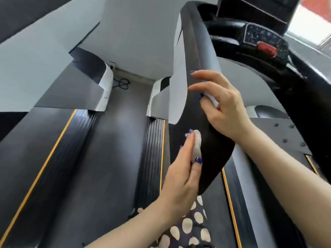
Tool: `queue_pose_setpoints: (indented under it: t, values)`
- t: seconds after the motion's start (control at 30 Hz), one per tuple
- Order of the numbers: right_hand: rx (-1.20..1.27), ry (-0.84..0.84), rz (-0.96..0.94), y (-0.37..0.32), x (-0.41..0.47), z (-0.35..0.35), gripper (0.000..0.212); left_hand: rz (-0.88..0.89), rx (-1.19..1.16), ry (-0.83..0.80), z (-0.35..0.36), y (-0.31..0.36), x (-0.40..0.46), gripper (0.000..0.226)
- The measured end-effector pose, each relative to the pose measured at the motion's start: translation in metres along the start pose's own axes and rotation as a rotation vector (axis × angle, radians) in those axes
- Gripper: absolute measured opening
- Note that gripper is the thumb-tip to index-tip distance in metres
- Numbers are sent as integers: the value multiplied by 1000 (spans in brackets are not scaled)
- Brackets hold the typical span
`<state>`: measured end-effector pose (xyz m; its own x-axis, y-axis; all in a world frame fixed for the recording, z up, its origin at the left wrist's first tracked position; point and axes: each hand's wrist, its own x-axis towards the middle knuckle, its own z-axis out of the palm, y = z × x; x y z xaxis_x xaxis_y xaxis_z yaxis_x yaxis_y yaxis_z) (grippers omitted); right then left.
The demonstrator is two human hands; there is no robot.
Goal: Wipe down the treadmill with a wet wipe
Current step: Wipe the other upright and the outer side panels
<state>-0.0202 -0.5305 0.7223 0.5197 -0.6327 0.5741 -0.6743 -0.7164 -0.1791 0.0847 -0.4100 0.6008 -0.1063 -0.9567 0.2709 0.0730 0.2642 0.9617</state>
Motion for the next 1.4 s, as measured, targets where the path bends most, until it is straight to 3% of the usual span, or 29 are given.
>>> queue_pose_setpoints:
  t: [0.47,0.67,0.9,1.13,1.27,1.4]
  values:
    - [-141,-105,72,-6,5,3,27,-8,12,19,18,4,3,54]
    - [-134,-7,130,-5,5,3,26,-30,29,-9,11,2,50,55]
    - [-136,-46,102,-10,1,4,26,30,67,-68,20,-17,-23,64]
    - [-177,-137,70,-13,5,4,26,-91,70,-54,11,-26,41,62]
    - [-175,-135,68,-13,1,4,25,-28,97,-81,17,-25,3,74]
    - [-195,-152,50,-15,1,3,25,-34,108,-128,18,-32,-35,72]
